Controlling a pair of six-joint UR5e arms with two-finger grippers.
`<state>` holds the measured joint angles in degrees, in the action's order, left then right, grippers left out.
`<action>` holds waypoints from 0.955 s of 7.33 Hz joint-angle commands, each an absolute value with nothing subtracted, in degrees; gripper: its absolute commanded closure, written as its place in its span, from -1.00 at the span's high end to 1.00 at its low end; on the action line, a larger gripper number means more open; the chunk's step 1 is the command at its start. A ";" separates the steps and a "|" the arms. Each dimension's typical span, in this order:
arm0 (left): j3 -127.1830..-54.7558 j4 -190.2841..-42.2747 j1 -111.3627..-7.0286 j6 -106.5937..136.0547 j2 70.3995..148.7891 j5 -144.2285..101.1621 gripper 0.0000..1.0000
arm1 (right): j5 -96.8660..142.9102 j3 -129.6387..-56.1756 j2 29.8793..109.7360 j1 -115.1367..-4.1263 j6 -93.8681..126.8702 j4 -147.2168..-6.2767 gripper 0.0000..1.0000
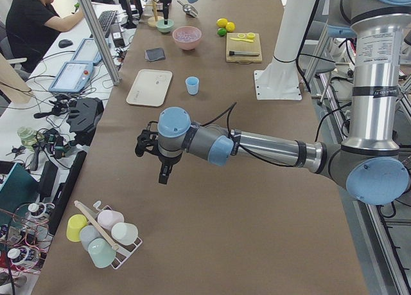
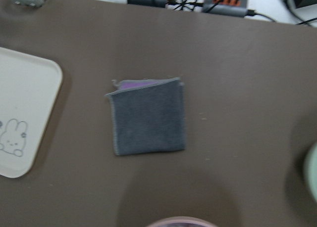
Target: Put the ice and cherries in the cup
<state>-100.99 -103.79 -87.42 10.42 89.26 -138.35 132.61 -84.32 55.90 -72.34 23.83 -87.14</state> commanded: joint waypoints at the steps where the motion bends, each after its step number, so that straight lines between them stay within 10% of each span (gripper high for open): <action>1: -103.62 -103.97 -86.32 10.90 89.65 -138.43 0.96 | 135.60 -84.10 64.29 -85.21 11.64 -87.45 0.99; 7: -102.83 -104.33 -70.89 31.97 98.16 -133.26 0.96 | 136.59 -103.19 94.65 -90.97 3.96 -88.51 0.99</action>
